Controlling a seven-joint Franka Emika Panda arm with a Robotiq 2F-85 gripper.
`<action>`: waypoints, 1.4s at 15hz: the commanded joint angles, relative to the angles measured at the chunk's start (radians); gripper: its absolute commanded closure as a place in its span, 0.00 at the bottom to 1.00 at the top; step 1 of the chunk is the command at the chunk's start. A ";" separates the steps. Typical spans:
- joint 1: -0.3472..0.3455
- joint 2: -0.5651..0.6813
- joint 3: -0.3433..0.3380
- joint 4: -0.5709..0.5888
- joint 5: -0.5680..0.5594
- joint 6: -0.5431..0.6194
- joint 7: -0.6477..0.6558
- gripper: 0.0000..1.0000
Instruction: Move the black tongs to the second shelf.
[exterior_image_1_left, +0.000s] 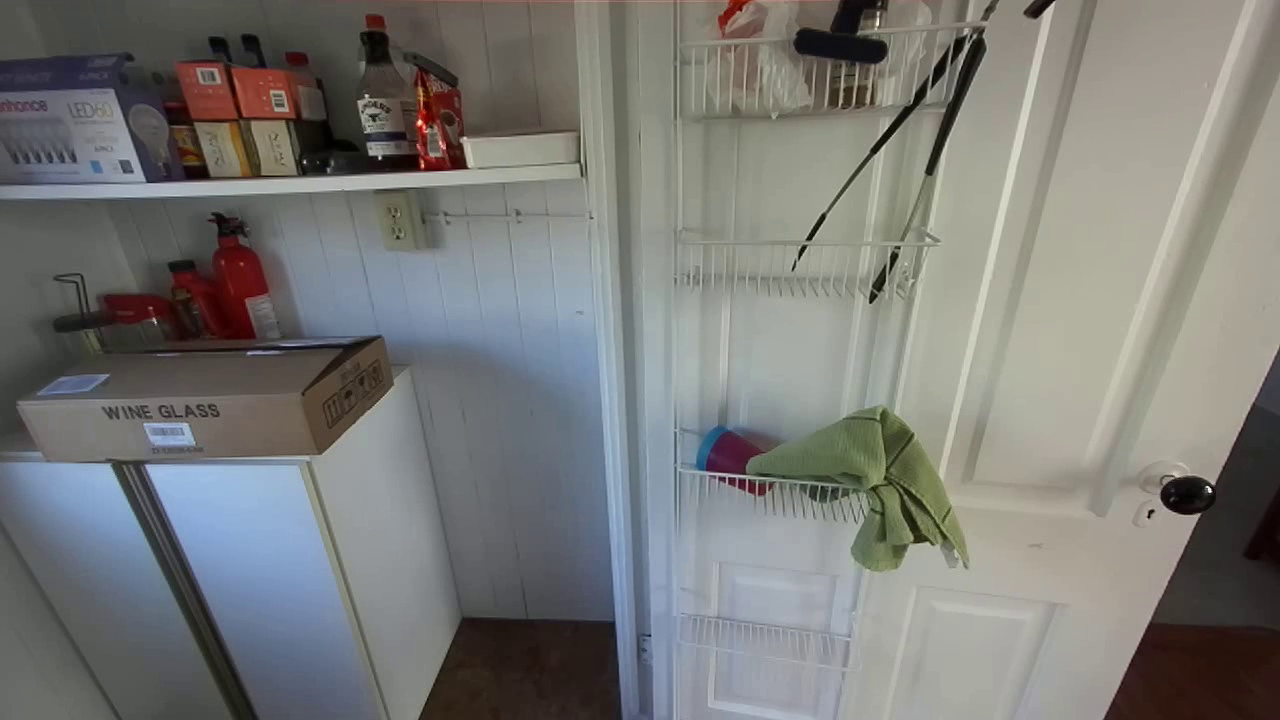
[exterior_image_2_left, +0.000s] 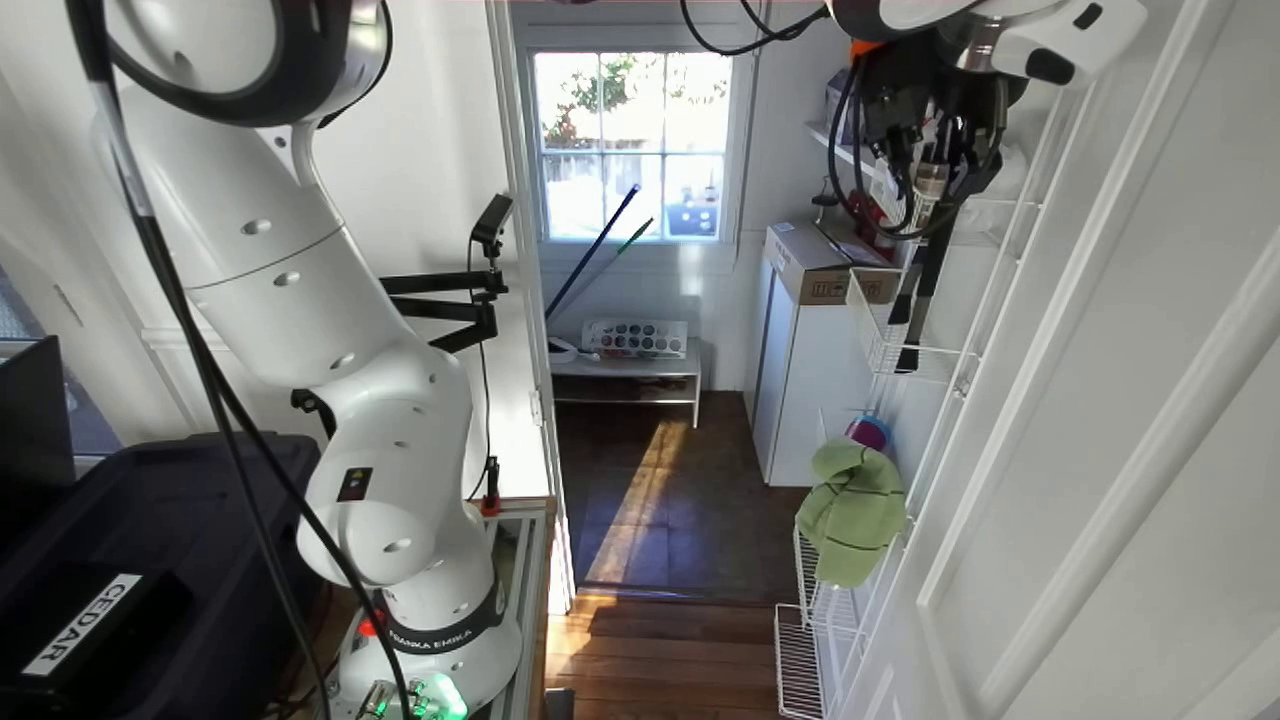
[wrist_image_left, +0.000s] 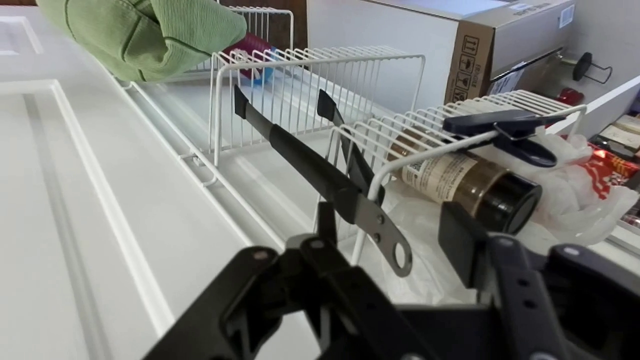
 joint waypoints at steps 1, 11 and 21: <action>0.002 0.013 0.002 0.025 -0.030 0.000 0.004 0.76; 0.003 0.019 0.000 0.043 -0.051 -0.009 0.004 0.93; 0.007 0.050 0.007 0.104 -0.109 -0.022 0.004 0.95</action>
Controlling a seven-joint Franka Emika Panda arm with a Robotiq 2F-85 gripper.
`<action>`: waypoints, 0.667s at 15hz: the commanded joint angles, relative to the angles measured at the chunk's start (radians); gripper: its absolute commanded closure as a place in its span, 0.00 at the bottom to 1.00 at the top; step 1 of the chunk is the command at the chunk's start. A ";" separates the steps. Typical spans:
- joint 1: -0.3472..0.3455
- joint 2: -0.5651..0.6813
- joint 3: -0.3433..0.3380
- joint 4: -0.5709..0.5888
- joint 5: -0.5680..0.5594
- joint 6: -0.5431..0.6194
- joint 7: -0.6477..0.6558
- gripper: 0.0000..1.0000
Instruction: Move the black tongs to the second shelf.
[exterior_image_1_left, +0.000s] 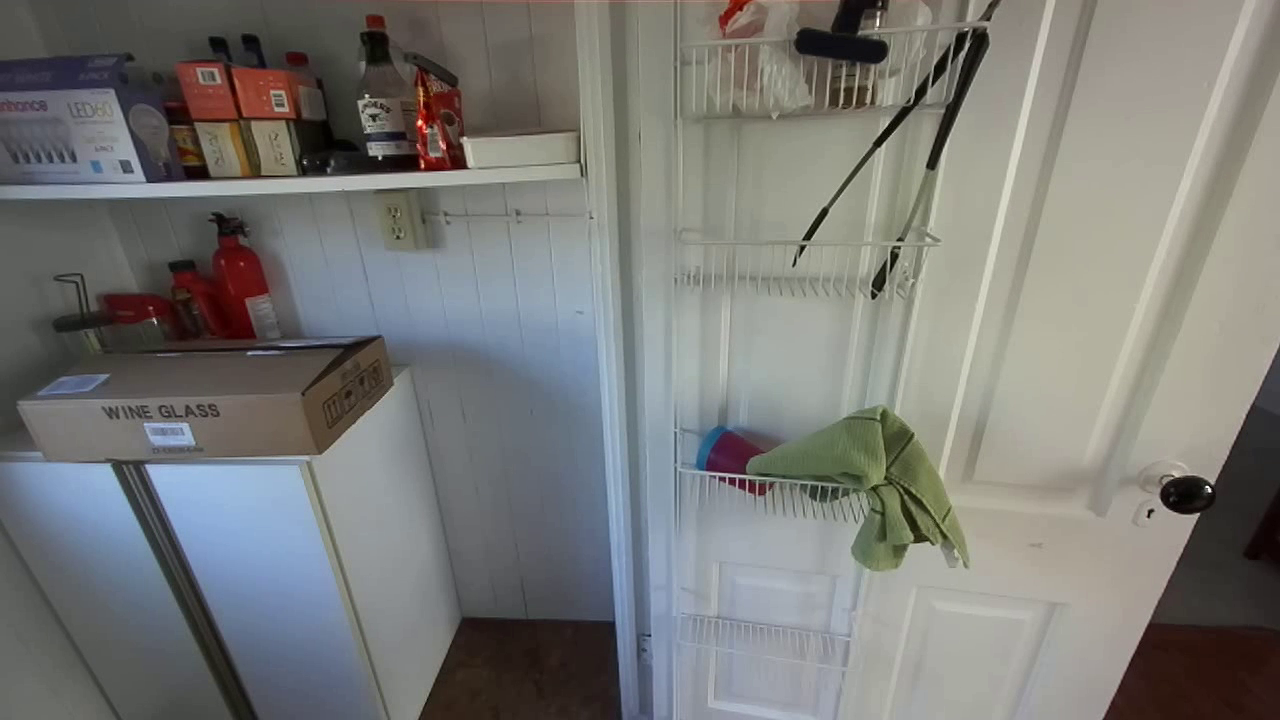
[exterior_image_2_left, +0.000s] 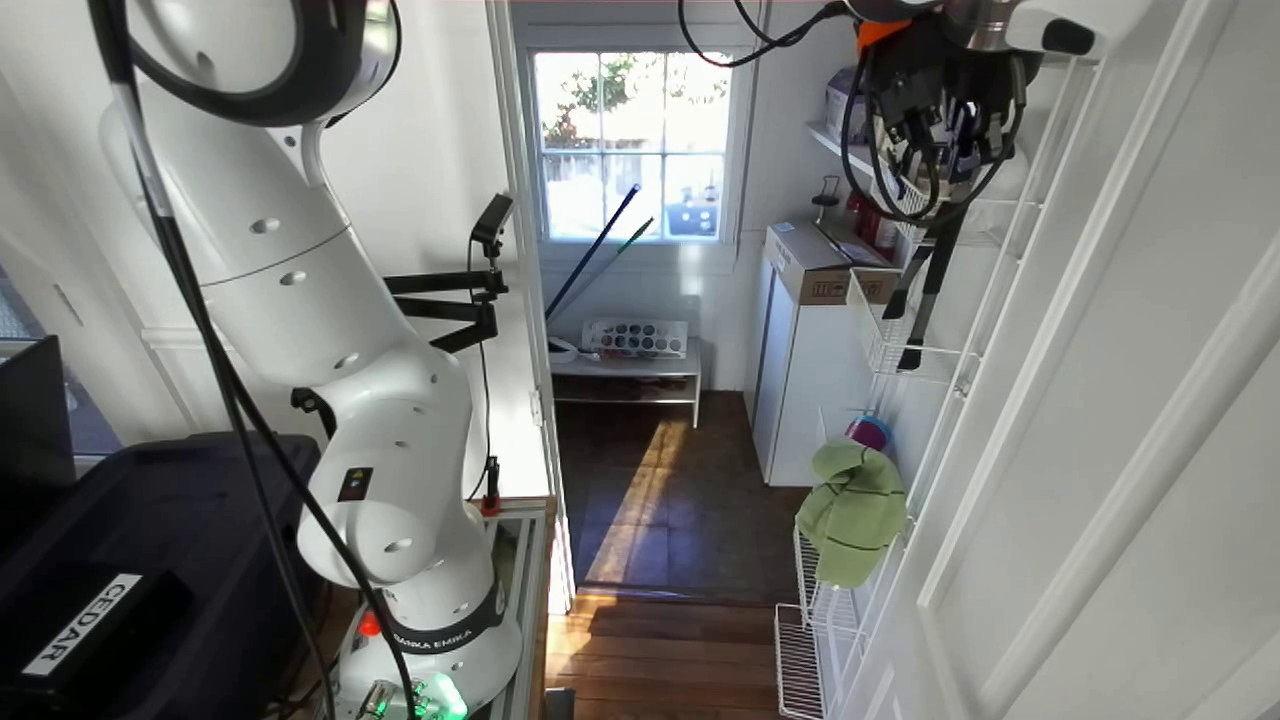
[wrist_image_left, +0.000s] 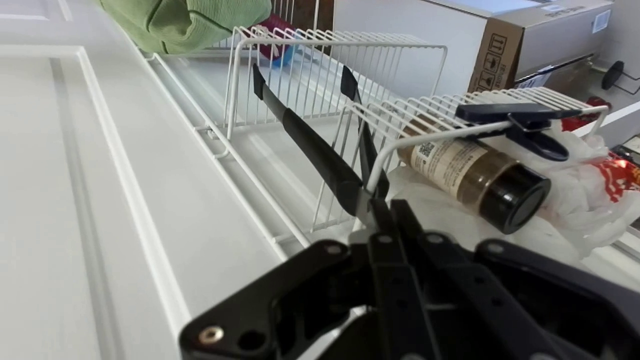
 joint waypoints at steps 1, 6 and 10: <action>0.004 0.032 0.000 0.054 -0.025 -0.018 0.004 0.72; 0.008 0.053 0.010 0.079 -0.035 -0.004 0.001 0.43; 0.008 0.055 0.018 0.081 -0.058 0.006 0.000 0.52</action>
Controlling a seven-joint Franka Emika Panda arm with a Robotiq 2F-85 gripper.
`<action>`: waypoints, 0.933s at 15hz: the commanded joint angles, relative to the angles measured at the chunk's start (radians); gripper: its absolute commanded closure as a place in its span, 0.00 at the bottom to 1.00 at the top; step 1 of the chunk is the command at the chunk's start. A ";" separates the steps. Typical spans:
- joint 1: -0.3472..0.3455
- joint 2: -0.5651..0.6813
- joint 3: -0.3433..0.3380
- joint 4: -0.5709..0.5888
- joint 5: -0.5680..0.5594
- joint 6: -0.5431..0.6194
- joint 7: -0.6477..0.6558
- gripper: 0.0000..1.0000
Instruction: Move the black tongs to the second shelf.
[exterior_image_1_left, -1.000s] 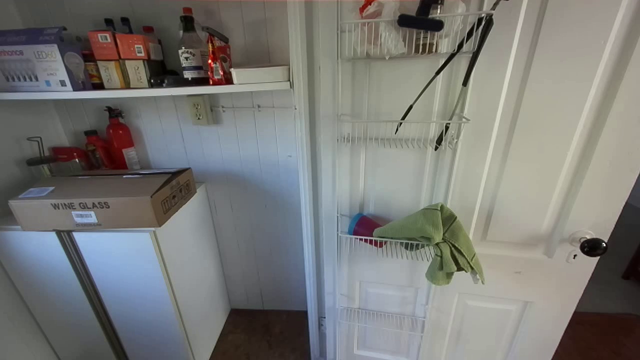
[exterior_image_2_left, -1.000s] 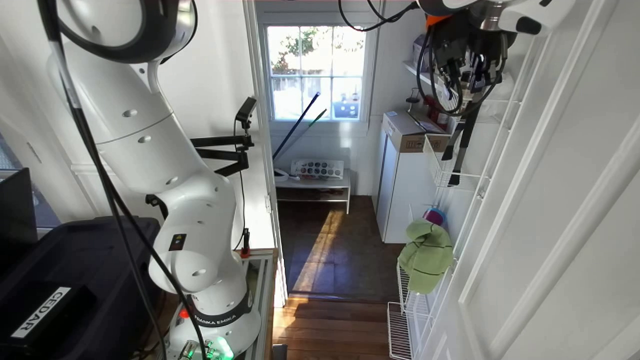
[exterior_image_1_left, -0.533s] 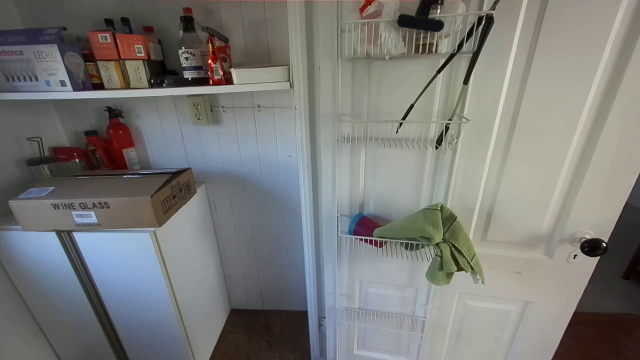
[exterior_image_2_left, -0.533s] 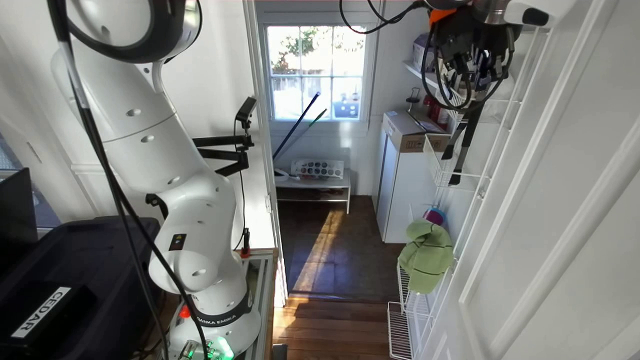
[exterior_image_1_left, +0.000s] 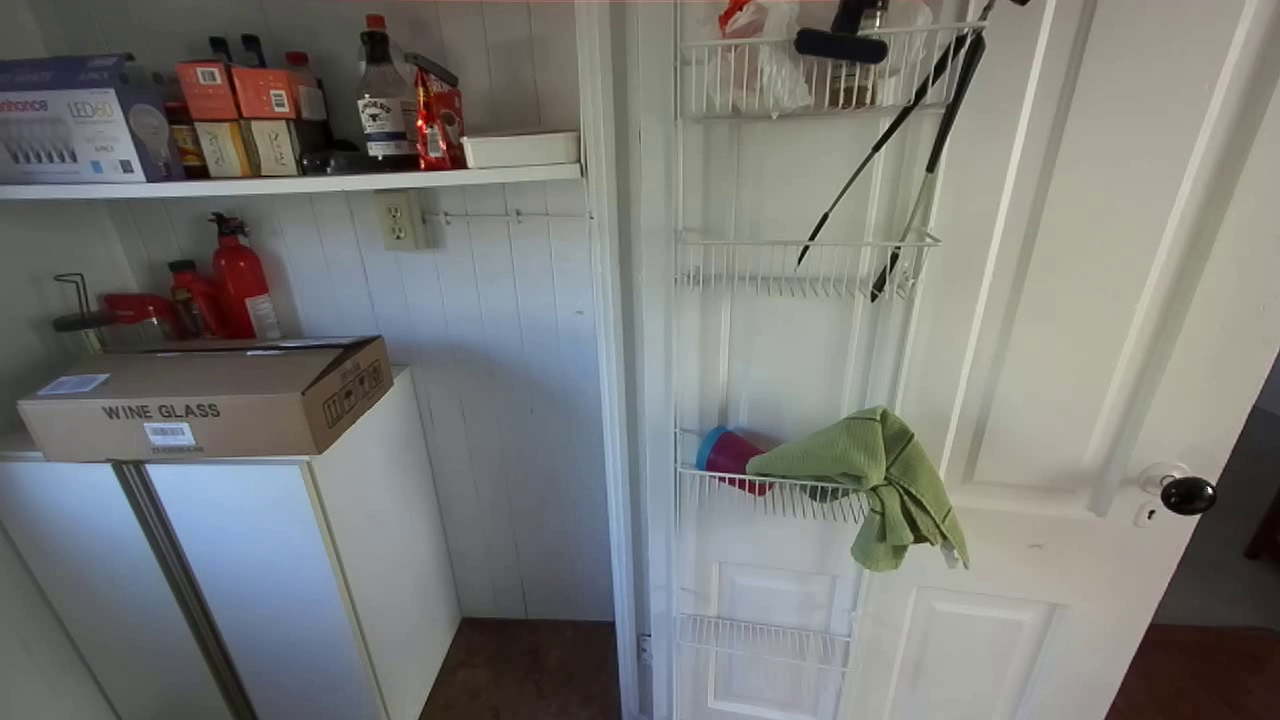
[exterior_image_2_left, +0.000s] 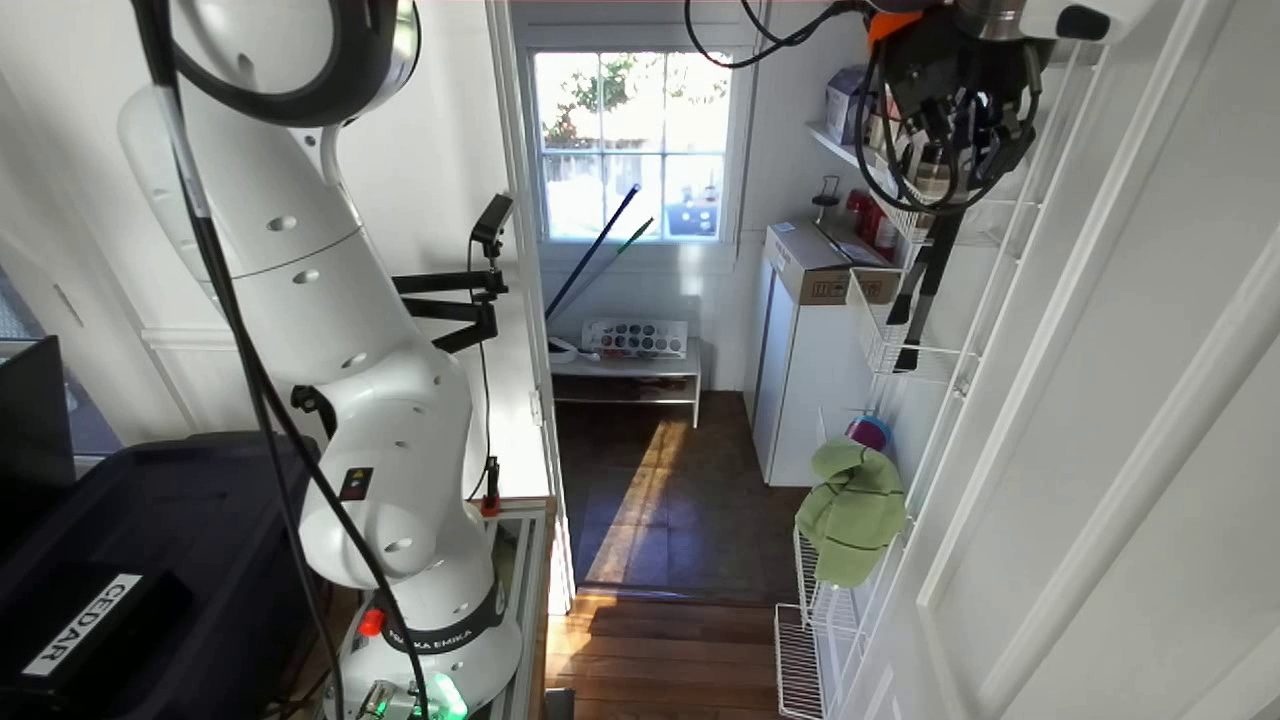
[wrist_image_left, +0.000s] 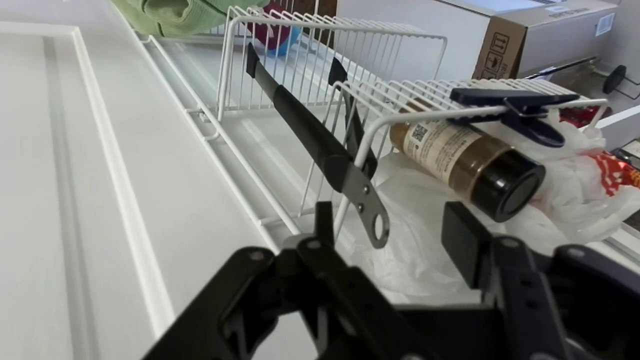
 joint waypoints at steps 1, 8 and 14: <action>0.005 0.011 0.008 0.019 -0.050 0.014 0.003 0.62; 0.001 0.008 0.009 0.017 -0.110 0.013 0.009 1.00; -0.002 0.009 0.010 0.043 -0.132 0.002 0.036 1.00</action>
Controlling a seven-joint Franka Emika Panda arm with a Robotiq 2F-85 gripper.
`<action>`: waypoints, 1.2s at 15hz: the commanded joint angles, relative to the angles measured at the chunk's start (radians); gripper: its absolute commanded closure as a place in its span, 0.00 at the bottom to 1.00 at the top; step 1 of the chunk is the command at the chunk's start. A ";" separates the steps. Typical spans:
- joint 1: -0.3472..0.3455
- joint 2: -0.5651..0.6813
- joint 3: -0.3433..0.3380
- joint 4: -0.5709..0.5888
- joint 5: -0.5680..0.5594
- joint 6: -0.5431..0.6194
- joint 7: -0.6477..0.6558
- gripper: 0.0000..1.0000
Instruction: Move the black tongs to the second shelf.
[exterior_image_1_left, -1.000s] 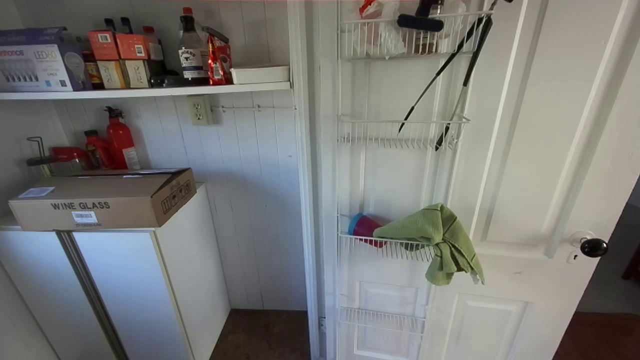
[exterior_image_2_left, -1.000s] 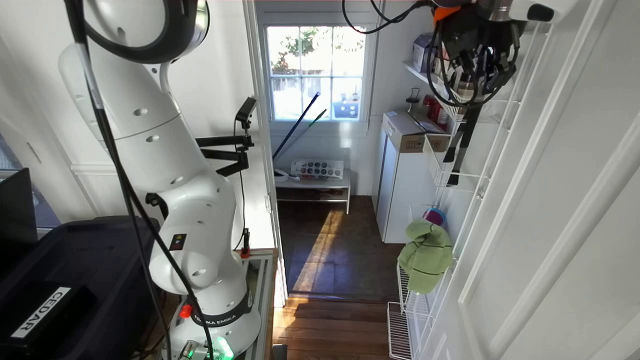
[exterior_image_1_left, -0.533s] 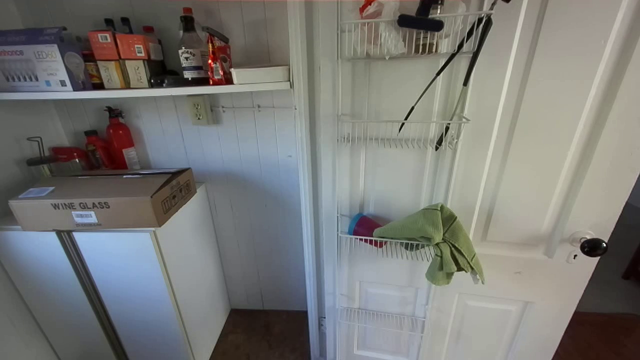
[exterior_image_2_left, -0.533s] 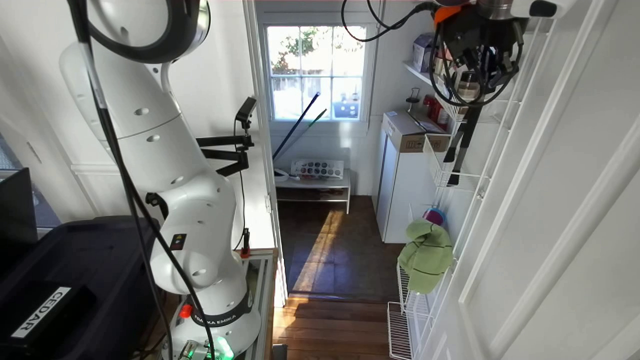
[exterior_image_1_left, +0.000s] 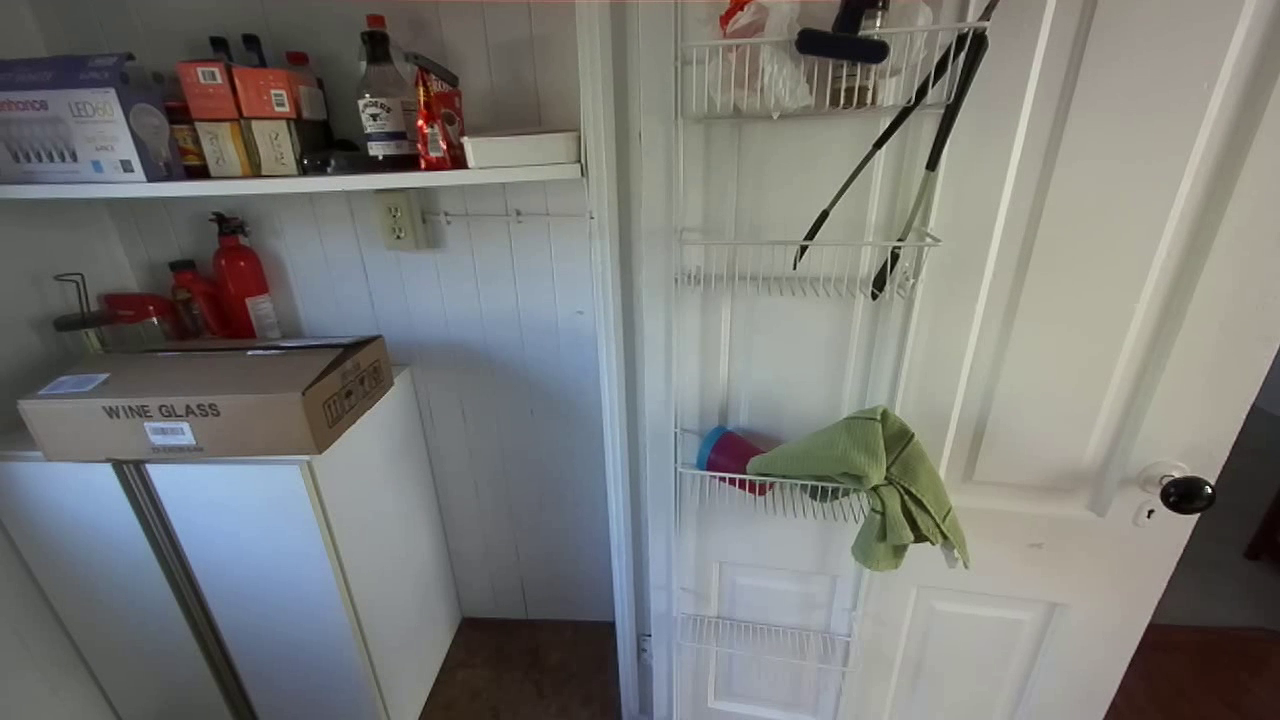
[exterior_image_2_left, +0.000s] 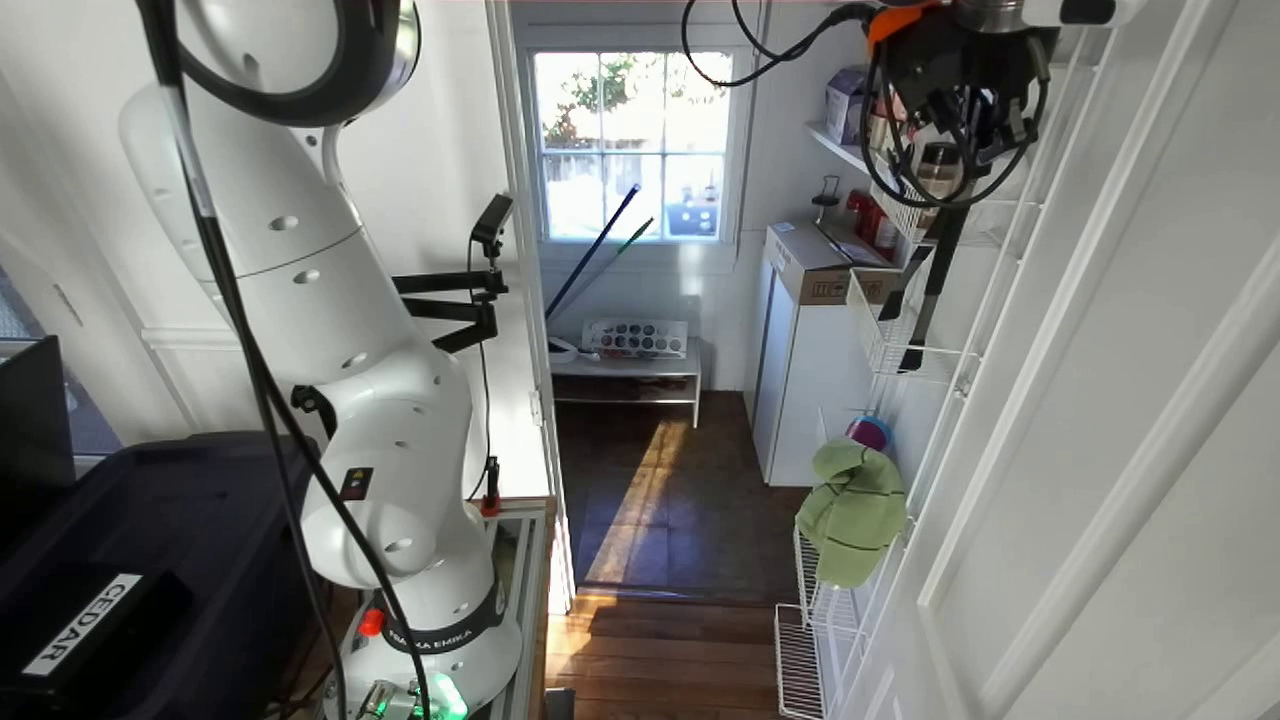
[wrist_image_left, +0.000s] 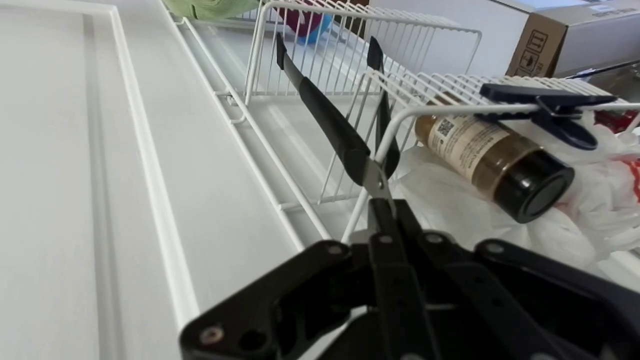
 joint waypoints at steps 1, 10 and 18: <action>-0.003 0.007 0.000 0.040 -0.041 -0.012 0.024 0.99; -0.014 -0.012 -0.013 0.067 -0.015 -0.016 0.114 0.99; -0.044 -0.020 -0.024 0.109 -0.039 0.004 0.228 0.99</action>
